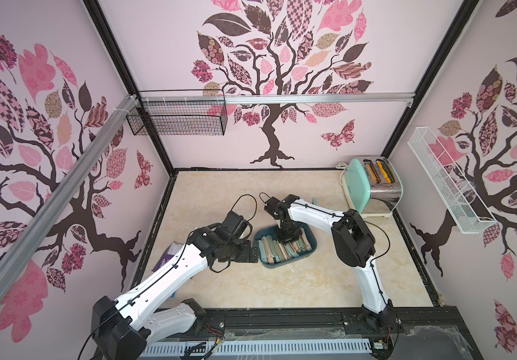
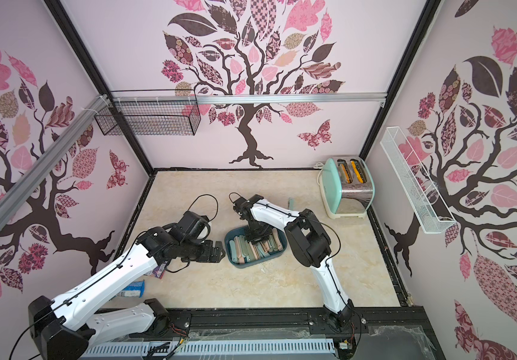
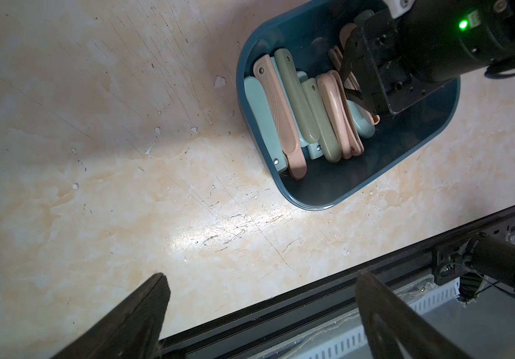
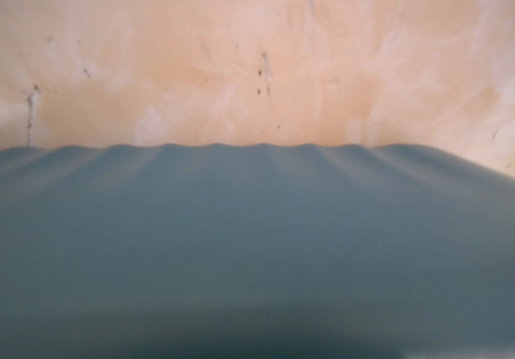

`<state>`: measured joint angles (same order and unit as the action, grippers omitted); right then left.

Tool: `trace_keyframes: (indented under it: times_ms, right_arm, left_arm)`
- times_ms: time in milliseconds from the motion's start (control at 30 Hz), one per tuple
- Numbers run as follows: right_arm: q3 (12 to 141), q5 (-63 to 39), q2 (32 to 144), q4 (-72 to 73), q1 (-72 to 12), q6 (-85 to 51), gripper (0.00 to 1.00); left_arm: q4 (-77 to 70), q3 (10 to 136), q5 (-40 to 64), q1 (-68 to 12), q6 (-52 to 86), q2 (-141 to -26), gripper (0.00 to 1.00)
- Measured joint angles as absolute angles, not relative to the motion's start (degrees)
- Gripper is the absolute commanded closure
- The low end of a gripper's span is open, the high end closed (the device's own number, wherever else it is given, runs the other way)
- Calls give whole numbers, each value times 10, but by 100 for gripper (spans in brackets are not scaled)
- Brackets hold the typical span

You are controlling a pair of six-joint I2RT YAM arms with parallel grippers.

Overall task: Take the fruit knife out of the storage box
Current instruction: Pick up the fruit knife from the storage box.

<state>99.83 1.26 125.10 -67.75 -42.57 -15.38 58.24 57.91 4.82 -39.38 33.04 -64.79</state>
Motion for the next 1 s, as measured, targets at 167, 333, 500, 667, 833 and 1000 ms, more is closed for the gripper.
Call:
trace_keyframes:
  times_ms: [167, 333, 500, 667, 833, 1000]
  right_arm:
    - [994, 18, 1251, -676, -426, -151, 90]
    - [992, 21, 1251, -676, -425, -147, 100]
    - [992, 26, 1247, -679, -426, -147, 100]
    - [999, 31, 1235, -696, -426, -147, 100]
    - [1023, 33, 1214, -714, -426, -147, 100]
    - [1042, 33, 1204, -726, -425, -147, 100]
  left_arm:
    - [581, 576, 52, -394, 332, -646, 2]
    - [579, 575, 53, -394, 338, -644, 2]
    - [575, 575, 55, -394, 344, -644, 2]
    - [571, 578, 55, -394, 343, -646, 2]
    - [571, 613, 55, -394, 332, -675, 2]
    - [566, 647, 55, -394, 319, -704, 2]
